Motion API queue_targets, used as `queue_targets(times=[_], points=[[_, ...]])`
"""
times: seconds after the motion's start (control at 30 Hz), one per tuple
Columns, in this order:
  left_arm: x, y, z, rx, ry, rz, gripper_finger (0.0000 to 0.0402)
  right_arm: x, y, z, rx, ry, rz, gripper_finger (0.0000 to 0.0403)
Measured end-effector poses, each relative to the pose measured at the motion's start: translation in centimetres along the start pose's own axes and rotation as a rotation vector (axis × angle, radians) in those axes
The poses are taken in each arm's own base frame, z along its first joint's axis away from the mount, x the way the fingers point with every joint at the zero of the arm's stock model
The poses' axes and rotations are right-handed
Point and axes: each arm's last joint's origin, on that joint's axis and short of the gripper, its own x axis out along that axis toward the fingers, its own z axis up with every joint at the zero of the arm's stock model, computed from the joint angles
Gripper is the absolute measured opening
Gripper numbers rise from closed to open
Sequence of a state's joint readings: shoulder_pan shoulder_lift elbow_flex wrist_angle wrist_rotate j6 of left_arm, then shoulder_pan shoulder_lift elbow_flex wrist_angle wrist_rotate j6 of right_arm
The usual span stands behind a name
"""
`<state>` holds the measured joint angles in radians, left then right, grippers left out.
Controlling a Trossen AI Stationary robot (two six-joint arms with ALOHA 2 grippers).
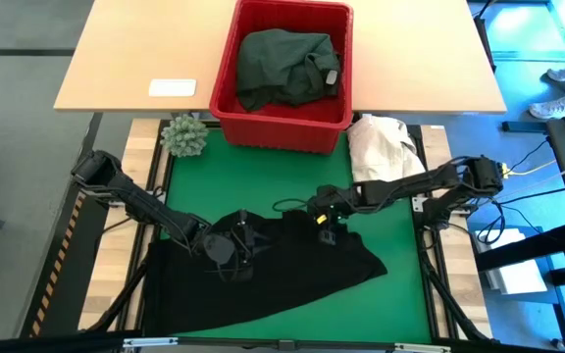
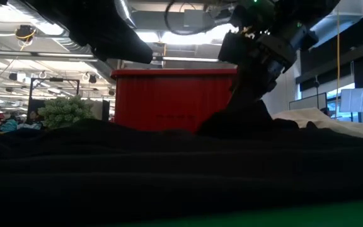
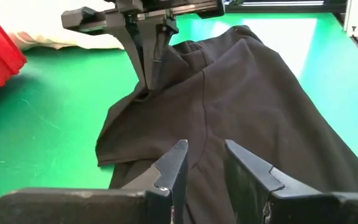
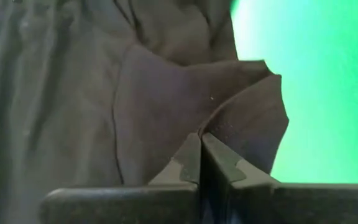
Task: Fold laundry
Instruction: Fold the black shirt
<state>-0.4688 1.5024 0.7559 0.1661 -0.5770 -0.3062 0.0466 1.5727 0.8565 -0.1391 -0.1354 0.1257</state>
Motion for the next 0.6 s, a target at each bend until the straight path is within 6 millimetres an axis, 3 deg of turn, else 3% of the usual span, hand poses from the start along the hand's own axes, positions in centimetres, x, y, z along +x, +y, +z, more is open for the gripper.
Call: queue_targets(times=[0.2, 0.6], points=[[-0.28, -0.44, -0.12, 0.003, -0.003, -0.011, 0.0095, -0.06, 1.2, 0.28, -0.029, 0.005, -0.013, 0.0003], [-0.23, -0.33, -0.09, 0.03, -0.005, -0.001, 0.0095, -0.08, 1.06, -0.21, -0.023, 0.055, -0.03, 0.0001]])
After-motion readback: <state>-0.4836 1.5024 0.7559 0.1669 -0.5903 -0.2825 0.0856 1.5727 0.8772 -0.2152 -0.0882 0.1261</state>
